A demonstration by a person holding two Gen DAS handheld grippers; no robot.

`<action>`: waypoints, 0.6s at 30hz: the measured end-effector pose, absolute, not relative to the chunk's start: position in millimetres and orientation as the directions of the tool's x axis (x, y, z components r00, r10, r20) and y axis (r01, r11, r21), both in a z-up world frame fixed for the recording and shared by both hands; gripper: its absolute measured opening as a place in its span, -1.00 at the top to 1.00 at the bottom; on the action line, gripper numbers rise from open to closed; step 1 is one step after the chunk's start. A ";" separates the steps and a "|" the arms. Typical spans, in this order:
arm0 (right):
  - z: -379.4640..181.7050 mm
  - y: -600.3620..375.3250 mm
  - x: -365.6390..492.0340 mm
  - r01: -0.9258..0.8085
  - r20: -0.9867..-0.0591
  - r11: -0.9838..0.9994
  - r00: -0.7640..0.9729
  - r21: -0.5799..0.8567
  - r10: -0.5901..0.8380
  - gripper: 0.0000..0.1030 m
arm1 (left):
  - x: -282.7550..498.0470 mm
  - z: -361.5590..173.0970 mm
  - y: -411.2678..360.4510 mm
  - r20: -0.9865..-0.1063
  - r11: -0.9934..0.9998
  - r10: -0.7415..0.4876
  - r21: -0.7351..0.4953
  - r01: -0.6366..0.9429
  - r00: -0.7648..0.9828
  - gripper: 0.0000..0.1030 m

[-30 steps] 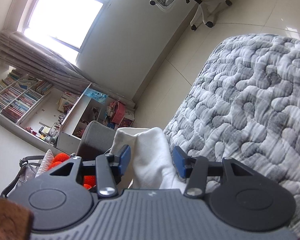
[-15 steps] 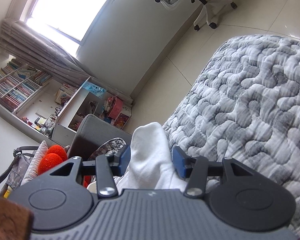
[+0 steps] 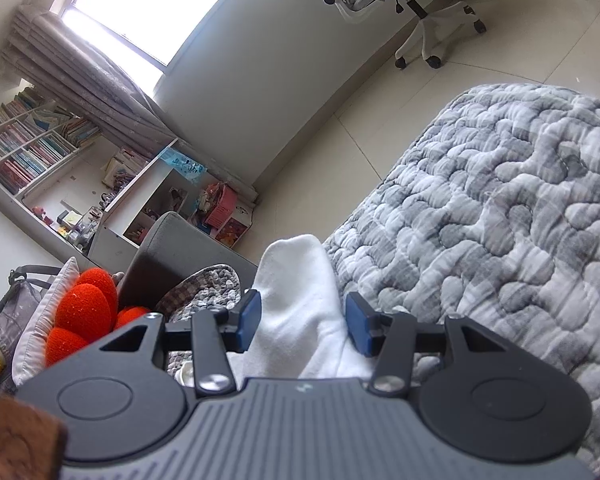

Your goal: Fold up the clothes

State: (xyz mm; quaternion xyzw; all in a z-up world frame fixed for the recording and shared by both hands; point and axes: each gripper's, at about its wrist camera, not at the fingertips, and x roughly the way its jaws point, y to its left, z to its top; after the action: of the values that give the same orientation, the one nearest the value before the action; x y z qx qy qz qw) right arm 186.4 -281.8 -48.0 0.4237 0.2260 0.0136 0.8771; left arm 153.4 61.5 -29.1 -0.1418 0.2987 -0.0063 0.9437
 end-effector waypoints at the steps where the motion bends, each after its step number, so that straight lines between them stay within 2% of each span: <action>1: -48.0 -281.0 186.7 0.169 -0.388 0.646 0.897 0.744 0.213 0.01 | 151.8 -28.9 66.5 -0.559 0.956 -0.103 -0.283 -0.072 0.823 0.69; 3: -47.7 -279.0 187.2 0.172 -0.395 0.660 0.895 0.732 0.205 0.01 | 149.4 -28.7 75.3 -0.550 0.950 -0.119 -0.305 -0.066 0.826 0.61; 13: -24.6 -281.5 202.2 0.210 -0.488 0.729 0.852 0.652 0.191 0.01 | 150.5 -28.8 117.9 -0.485 0.898 -0.187 -0.437 -0.051 0.854 0.57; 15: -17.5 -286.5 209.7 0.196 -0.510 0.764 0.837 0.615 0.196 0.01 | 158.4 -28.7 119.8 -0.494 0.903 -0.206 -0.428 -0.030 0.845 0.41; 18: -19.4 -295.2 219.5 0.165 -0.525 0.790 0.822 0.591 0.221 0.01 | 170.2 -33.7 123.1 -0.517 0.891 -0.244 -0.453 -0.021 0.820 0.41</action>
State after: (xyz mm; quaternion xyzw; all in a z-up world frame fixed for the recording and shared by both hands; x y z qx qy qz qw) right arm 219.5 -295.2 -19.4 0.3240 0.2982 0.0155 0.8977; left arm 170.2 123.1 -33.7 -0.2253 0.2937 -0.0602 0.9270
